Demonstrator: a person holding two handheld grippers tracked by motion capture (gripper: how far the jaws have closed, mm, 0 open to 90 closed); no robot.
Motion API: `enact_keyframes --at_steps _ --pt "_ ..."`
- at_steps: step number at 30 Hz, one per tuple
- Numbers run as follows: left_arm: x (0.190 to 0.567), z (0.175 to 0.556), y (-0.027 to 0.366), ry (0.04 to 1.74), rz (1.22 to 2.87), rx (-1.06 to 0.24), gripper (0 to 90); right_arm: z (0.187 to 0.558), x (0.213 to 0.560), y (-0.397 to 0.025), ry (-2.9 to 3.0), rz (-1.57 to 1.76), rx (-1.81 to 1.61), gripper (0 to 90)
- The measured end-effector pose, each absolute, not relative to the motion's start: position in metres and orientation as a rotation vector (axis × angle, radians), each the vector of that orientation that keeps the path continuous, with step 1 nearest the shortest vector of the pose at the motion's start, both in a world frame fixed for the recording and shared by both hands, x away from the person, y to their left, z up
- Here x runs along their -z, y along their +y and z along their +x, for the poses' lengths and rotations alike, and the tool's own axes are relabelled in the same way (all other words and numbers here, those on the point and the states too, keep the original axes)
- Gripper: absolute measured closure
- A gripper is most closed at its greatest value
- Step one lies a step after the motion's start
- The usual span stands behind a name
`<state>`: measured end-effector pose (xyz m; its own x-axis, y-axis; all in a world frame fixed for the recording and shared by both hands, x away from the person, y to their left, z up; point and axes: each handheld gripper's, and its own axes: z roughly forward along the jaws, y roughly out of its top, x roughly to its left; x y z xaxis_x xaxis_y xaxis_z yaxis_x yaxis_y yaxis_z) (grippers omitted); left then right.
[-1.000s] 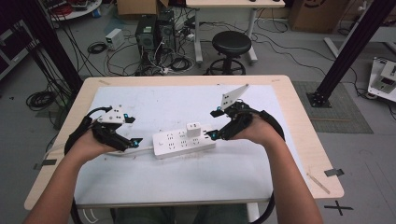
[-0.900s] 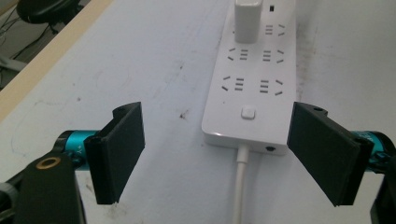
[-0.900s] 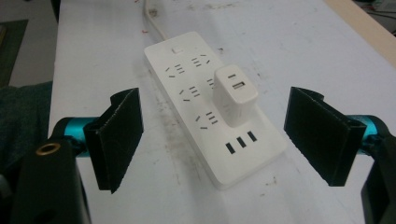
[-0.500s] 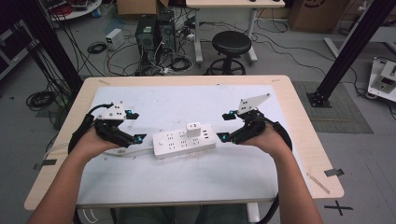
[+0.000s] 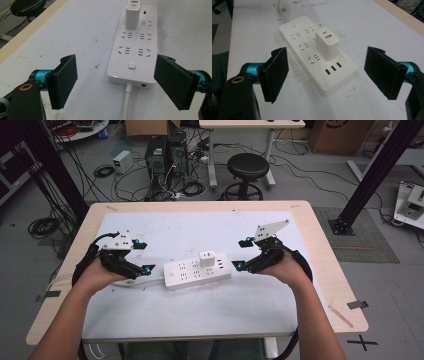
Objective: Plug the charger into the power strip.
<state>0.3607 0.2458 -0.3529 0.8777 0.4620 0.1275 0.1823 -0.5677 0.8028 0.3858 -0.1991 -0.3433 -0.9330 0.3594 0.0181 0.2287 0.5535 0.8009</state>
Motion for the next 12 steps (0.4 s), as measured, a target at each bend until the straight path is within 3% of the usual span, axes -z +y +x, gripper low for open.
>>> enact_keyframes --at_steps 12 --pt "0.3564 0.363 0.2517 0.475 2.175 -0.402 19.1 0.3839 0.3429 -0.1968 2.634 0.533 -1.301 20.3"
